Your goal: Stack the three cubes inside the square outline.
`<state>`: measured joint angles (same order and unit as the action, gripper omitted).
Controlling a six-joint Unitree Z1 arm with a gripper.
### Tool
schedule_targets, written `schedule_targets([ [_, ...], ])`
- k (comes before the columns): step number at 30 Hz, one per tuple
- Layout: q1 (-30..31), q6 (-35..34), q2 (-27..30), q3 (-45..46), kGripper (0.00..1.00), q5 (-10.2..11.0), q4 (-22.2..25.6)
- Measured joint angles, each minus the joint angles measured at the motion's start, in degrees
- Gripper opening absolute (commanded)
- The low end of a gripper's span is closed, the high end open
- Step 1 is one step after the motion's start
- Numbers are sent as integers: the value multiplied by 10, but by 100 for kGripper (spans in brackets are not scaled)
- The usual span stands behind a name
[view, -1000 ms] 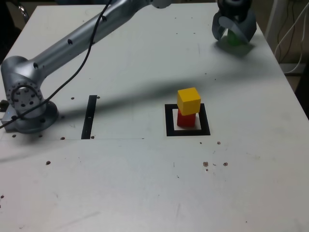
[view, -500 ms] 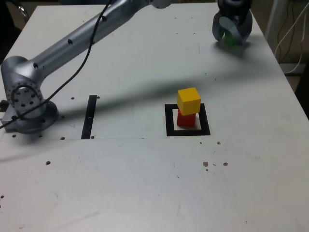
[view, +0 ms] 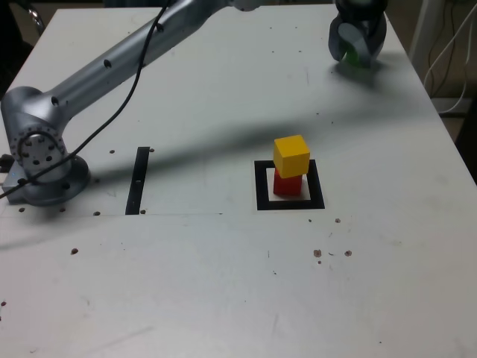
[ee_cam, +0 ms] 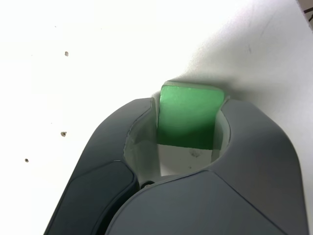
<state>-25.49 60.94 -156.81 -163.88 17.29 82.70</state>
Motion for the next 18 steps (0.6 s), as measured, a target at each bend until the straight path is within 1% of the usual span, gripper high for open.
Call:
schedule_targets([
  [7, -2, 0, 0, -1, 28, -4, 2],
  [12, 0, -1, 3, 5, 28, 0, 2],
  [15, 6, -7, 13, 25, 28, 4, 2],
  [18, 16, -18, 38, 68, 28, 6, -2],
])
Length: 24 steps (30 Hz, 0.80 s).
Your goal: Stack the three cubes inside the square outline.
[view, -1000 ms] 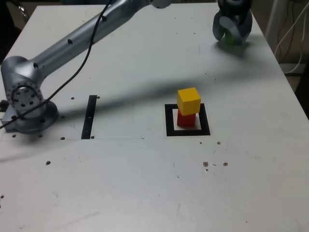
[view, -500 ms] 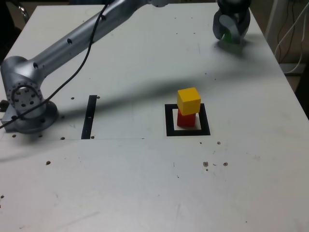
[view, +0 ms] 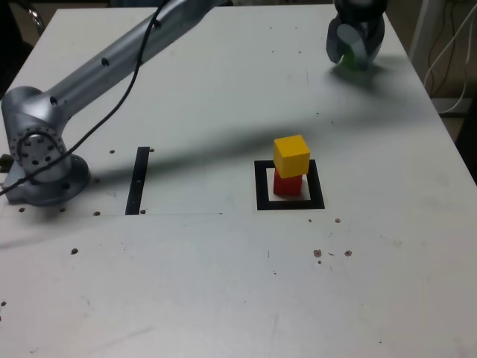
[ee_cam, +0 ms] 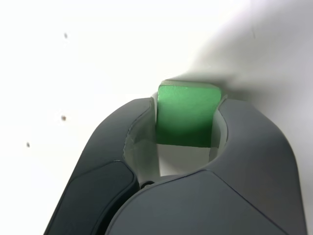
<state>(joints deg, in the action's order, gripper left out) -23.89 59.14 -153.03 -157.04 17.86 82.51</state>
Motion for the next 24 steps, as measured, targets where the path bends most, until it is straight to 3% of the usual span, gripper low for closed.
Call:
schedule_targets([
  [5, 3, -24, 56, 103, 28, 1, -35],
  [14, 23, -88, 171, 292, 28, -19, -130],
  [24, 98, -172, 300, 495, 28, -19, -129],
])
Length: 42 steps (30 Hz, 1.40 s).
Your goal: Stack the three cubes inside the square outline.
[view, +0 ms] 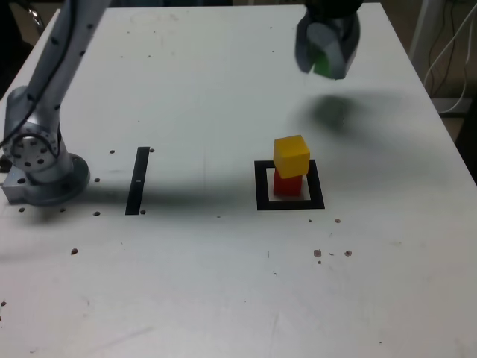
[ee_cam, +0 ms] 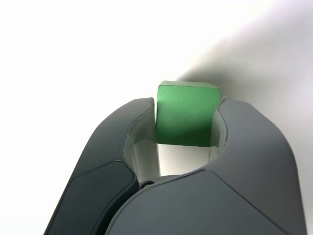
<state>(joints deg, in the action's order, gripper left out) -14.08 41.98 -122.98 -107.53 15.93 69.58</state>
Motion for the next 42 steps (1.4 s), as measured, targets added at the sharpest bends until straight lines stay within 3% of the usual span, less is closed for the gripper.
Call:
schedule_targets([
  [6, 65, -69, 81, 103, 28, -3, 49],
  [17, 146, -145, 230, 84, 28, -17, 110],
  [23, 190, -183, 225, 79, 27, -32, 118],
  [33, 283, -272, 209, 74, 27, -41, 132],
  [42, 301, -301, 167, 80, 27, -40, 131],
])
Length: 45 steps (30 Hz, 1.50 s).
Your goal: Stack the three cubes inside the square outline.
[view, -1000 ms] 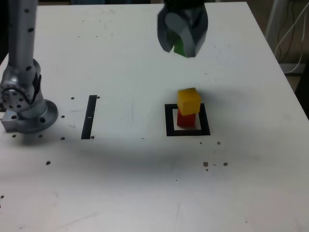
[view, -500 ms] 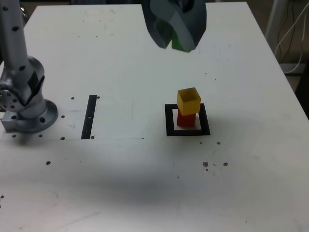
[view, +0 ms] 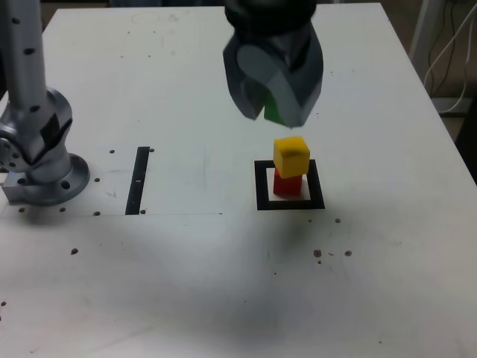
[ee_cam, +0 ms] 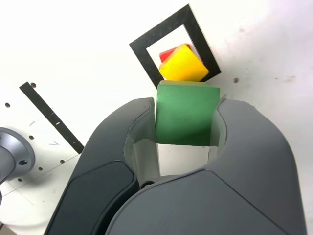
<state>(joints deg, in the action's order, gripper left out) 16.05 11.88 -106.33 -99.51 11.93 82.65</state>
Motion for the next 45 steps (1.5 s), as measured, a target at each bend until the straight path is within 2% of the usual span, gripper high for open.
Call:
schedule_targets([
  [6, -1, 1, -14, 10, 27, 8, -15],
  [27, -21, 10, -34, 57, 27, 2, -73],
  [36, -21, 13, -34, 57, 27, -5, -76],
  [40, -21, 13, -34, 60, 37, -2, -76],
  [45, -21, 15, -34, 66, 56, 1, -76],
])
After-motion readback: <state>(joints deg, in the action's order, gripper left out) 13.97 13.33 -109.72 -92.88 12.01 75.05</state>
